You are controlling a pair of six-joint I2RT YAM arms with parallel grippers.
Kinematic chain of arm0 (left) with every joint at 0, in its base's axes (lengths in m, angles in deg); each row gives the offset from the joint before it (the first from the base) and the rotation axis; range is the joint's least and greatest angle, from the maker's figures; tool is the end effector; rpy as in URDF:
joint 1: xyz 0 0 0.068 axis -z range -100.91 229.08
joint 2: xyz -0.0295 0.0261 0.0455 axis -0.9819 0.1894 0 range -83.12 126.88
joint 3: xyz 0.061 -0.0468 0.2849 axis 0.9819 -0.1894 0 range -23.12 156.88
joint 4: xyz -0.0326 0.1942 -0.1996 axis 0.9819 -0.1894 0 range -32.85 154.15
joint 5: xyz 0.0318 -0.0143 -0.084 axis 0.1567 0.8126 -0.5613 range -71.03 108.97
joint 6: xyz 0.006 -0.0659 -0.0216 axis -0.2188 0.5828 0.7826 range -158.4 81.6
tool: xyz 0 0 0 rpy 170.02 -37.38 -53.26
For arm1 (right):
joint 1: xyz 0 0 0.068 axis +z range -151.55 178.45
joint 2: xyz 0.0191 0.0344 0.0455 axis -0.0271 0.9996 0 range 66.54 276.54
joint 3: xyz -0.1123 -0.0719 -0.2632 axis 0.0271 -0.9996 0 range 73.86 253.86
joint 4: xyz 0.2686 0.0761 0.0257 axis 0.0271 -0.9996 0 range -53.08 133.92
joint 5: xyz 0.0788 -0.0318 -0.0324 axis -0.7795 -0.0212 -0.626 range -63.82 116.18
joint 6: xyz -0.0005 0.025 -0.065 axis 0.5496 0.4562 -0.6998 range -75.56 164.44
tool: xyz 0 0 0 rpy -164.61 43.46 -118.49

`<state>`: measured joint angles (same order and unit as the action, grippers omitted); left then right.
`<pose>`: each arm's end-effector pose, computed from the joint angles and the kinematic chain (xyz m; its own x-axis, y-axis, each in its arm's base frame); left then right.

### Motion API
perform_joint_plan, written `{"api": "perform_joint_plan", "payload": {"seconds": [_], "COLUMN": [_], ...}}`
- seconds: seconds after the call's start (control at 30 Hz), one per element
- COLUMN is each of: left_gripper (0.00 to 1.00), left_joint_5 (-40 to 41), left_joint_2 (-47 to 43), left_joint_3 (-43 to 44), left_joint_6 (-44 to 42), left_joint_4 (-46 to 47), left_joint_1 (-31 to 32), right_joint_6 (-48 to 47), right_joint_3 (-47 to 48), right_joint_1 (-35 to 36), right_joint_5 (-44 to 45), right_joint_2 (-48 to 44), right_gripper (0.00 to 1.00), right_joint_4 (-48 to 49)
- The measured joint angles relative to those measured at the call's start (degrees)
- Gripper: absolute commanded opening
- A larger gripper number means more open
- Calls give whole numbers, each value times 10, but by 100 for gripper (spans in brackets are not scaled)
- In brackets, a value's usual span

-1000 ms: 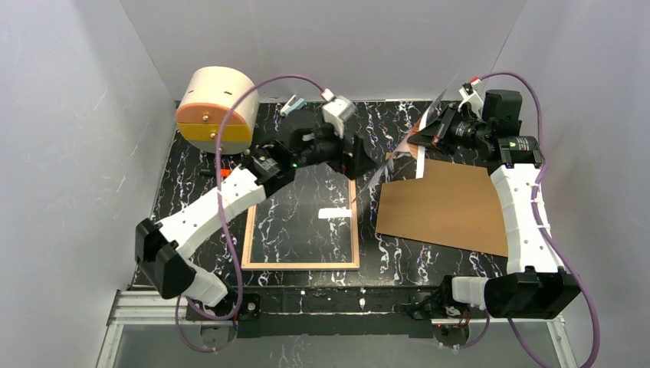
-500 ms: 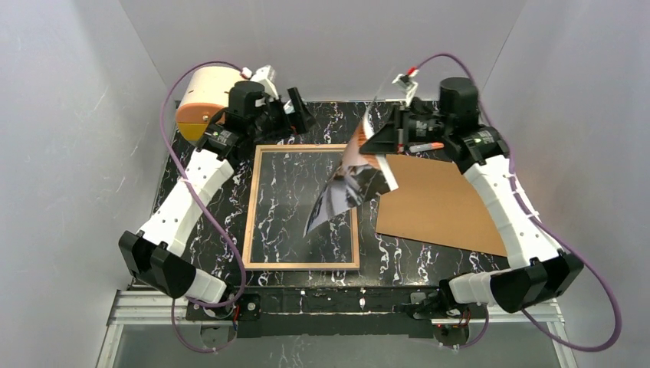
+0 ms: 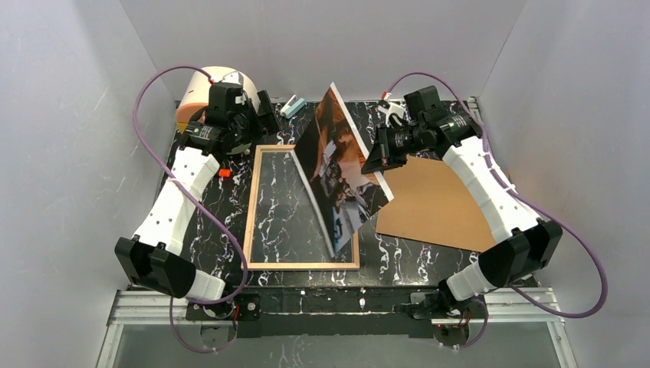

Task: Put the photo into the frame
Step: Turn over the photo from the photo frame.

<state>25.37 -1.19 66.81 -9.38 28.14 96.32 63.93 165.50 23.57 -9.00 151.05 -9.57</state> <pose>0.3352 -0.0973 0.4328 -0.4895 -0.3528 -0.7974 -0.0421 0.9230 -0.3825 0.2860 0.1700 0.4044 -0.8536 -0.0991 -0.5114 -0.4479 0.6410 0.6233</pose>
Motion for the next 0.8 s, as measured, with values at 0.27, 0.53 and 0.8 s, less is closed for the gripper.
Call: {"api": "perform_joint_plan", "payload": {"seconds": [0.27,0.53,0.8], "left_gripper": [98,98,98], "left_joint_5": [-121,-142,-115], "left_joint_2": [3,3,3], "left_joint_3": [-4,-4,-4], "left_joint_6": [48,98,106], "left_joint_4": [18,32,18], "left_joint_1": [1,1,-2], "right_joint_6": [7,26,52], "right_joint_3": [129,268,290], "right_joint_1": [49,193,287], "right_joint_5": [128,240,262], "right_joint_2": [58,153,257], "right_gripper": [1,1,4], "right_joint_4": [-103,-181,-166]}}
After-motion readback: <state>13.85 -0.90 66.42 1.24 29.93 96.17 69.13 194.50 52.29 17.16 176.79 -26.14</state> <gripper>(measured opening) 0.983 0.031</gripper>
